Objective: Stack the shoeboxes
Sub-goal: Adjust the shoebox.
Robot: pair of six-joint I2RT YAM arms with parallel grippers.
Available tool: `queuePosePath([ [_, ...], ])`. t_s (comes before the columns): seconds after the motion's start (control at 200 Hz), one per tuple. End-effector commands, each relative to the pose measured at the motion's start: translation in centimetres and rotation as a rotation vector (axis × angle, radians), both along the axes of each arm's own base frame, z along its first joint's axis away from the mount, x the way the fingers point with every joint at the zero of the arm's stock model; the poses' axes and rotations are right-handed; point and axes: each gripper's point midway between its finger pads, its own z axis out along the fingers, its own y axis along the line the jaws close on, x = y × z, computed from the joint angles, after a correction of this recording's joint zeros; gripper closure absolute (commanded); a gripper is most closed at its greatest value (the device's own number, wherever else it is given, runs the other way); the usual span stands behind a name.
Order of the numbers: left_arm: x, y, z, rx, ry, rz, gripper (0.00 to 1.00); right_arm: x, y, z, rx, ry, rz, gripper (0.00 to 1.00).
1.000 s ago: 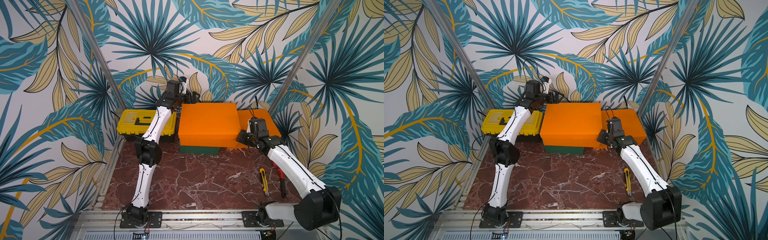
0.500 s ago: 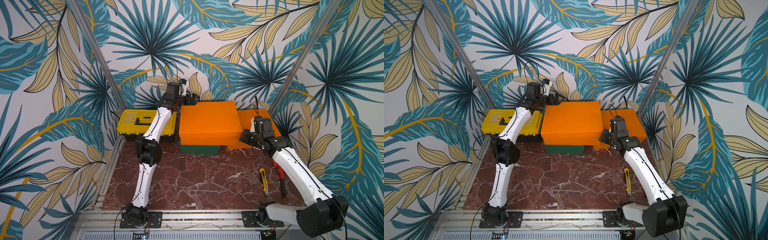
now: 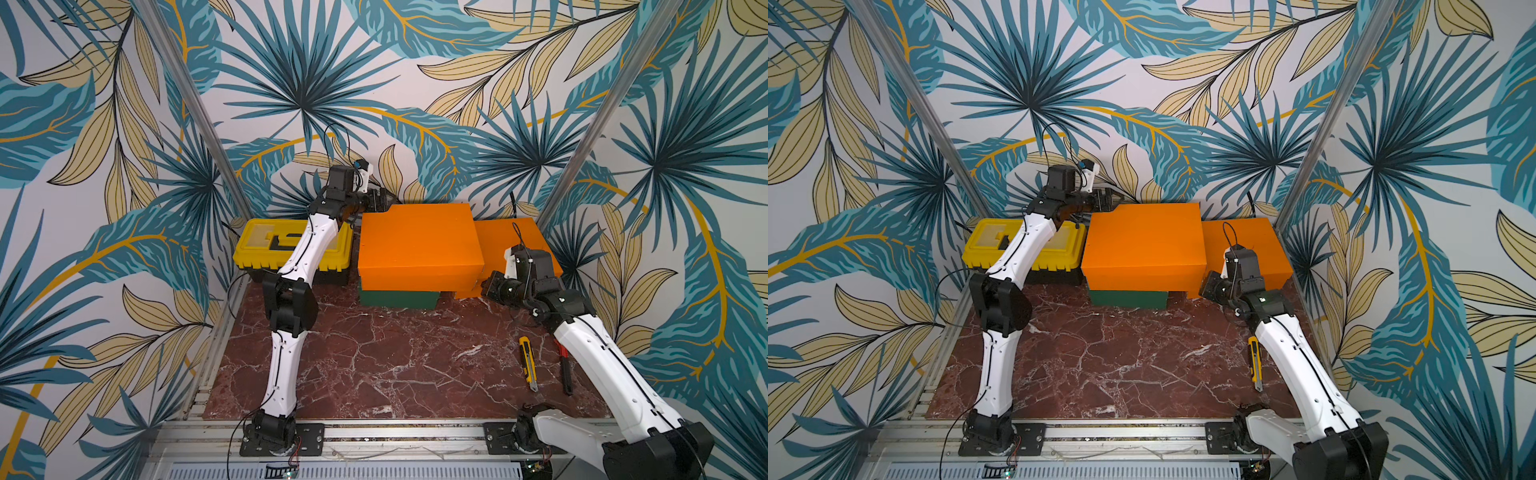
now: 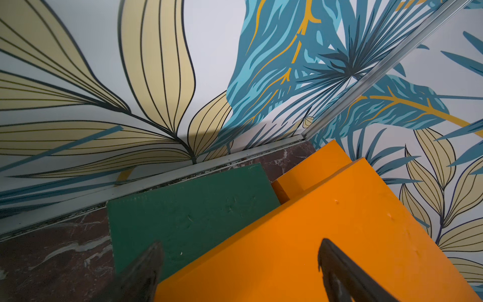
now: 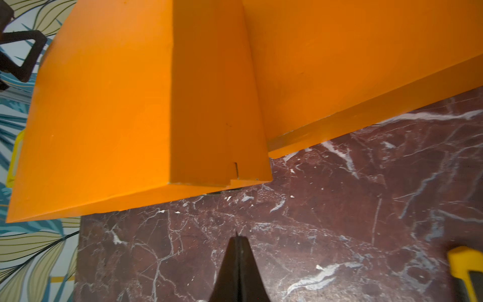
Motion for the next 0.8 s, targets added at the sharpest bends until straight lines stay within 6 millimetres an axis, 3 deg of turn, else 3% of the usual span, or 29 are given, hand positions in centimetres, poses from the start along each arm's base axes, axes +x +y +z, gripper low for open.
queuePosePath([
  [0.0, -1.0, 0.8, 3.7, 0.017, -0.076, 0.02, 0.06, -0.3, 1.8, -2.1, 0.089, 0.059, 0.044, 0.94],
  [0.165, 0.2, 1.9, 4.8, 0.055, -0.142, 0.068, 0.01, 0.1, 3.4, -3.4, 0.118, 0.089, 0.083, 0.94],
  [0.471, 2.5, 2.2, 3.5, 0.049, -0.159, 0.073, 0.0, 3.4, 3.9, -3.6, 0.118, 0.079, 0.063, 0.94],
  [0.491, 3.2, 2.0, 1.6, 0.052, -0.131, 0.068, 0.0, 3.6, 3.8, -3.6, 0.107, 0.081, 0.058, 0.94],
  [0.546, 3.5, 1.7, 0.6, 0.041, -0.114, 0.056, 0.0, 4.1, 3.2, -3.7, 0.069, 0.09, 0.033, 0.94],
  [0.791, 3.8, 1.0, -0.9, 0.018, -0.09, 0.026, 0.01, 6.3, 2.2, -3.6, -0.007, 0.084, -0.009, 0.94],
])
